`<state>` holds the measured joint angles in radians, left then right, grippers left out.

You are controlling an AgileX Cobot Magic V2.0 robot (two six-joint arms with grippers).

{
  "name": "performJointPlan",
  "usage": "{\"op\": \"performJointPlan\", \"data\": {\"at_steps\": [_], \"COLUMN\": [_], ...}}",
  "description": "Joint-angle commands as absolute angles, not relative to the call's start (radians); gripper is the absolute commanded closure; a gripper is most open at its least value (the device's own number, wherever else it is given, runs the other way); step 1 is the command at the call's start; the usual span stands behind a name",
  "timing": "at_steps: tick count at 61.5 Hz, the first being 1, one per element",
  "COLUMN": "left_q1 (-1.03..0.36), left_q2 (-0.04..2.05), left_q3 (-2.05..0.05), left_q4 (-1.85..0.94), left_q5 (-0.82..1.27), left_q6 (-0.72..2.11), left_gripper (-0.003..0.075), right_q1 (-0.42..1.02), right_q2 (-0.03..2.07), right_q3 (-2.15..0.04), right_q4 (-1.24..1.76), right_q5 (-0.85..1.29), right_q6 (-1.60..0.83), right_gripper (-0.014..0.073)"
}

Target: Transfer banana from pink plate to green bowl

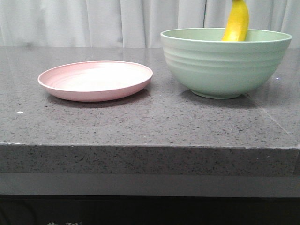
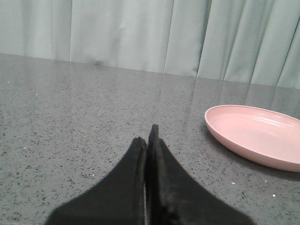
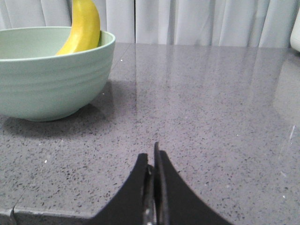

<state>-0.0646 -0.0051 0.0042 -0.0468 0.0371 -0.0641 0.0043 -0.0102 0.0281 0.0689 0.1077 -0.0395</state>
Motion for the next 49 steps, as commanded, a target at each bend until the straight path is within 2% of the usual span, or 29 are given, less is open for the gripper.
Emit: {"op": "performJointPlan", "data": {"at_steps": [1, 49], "left_q1": [-0.070, -0.070], "left_q2": [-0.030, -0.030], "left_q3": [0.007, 0.007], "left_q4": [-0.046, -0.046], "left_q5": [-0.046, -0.046], "left_q6": [-0.063, -0.063], "left_gripper": [0.0738, 0.0738], "right_q1": [-0.002, -0.002], "right_q2": [-0.034, -0.034], "right_q3": [0.023, 0.023], "right_q4": [0.056, -0.010], "right_q5": [0.006, -0.041], "right_q6": [-0.041, 0.076], "right_gripper": [0.0662, 0.0662]}}
